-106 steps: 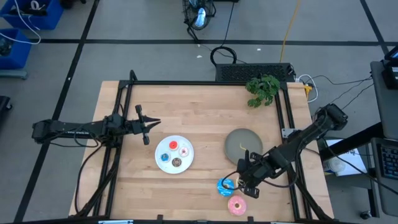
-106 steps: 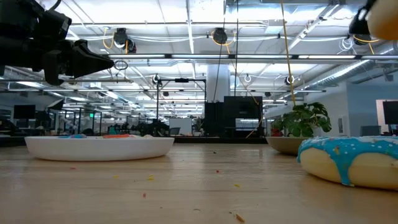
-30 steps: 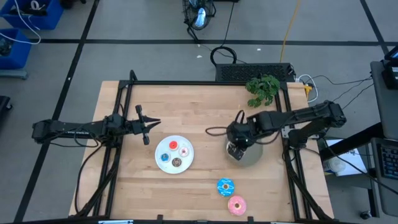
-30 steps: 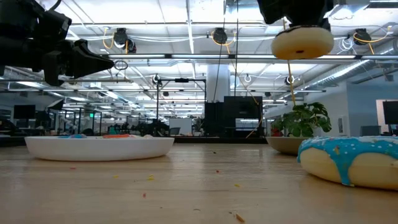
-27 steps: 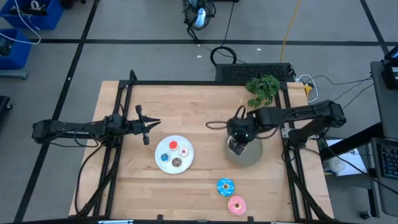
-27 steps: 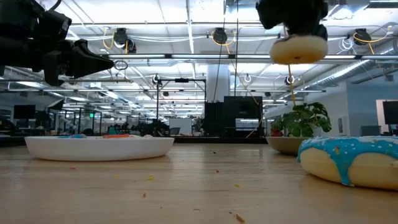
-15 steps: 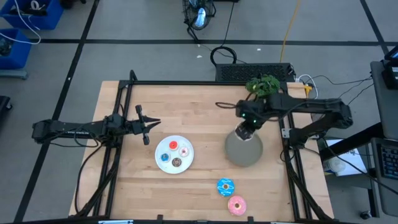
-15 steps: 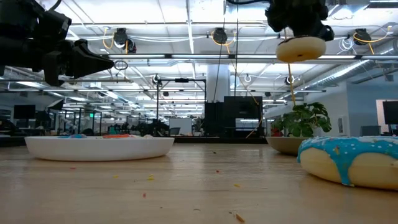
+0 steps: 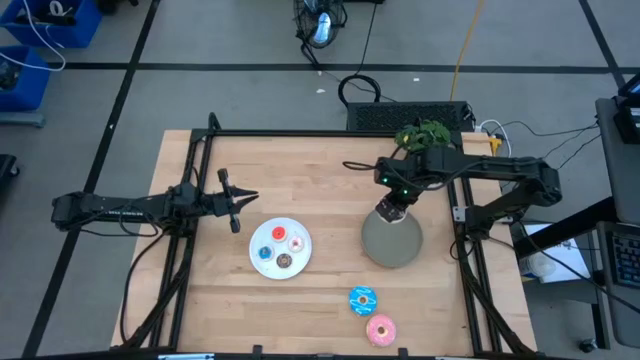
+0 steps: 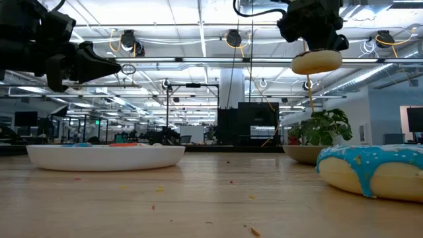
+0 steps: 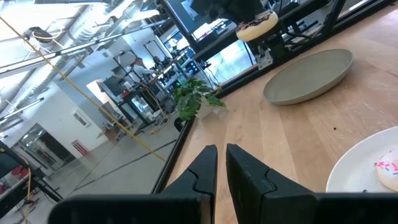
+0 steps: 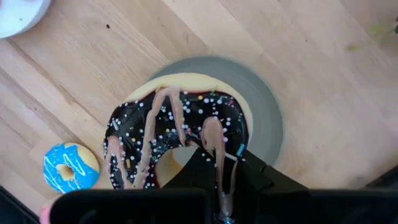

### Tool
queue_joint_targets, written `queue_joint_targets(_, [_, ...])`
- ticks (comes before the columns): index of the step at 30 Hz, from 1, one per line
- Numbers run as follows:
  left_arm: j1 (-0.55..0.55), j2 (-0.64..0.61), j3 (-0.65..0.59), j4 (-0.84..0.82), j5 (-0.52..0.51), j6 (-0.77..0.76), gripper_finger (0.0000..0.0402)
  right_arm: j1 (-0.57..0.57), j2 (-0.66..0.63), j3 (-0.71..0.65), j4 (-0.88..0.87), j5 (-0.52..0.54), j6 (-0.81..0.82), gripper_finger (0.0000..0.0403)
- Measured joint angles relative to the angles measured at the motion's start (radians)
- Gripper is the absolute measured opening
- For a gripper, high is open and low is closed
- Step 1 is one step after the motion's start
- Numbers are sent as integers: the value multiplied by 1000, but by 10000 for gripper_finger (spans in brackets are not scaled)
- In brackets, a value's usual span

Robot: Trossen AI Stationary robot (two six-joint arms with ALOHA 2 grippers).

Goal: Pick & Place donuts
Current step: Put the large black donut on the gray plate

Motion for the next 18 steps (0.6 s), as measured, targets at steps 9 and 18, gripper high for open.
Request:
queue_joint_targets(9, [0, 0, 0, 0, 0, 0, 42, 0, 2, 0, 9, 2, -7, 13])
queue_joint_targets(18, [0, 0, 0, 0, -1, 11, 42, 1, 2, 0, 9, 27, -14, 13])
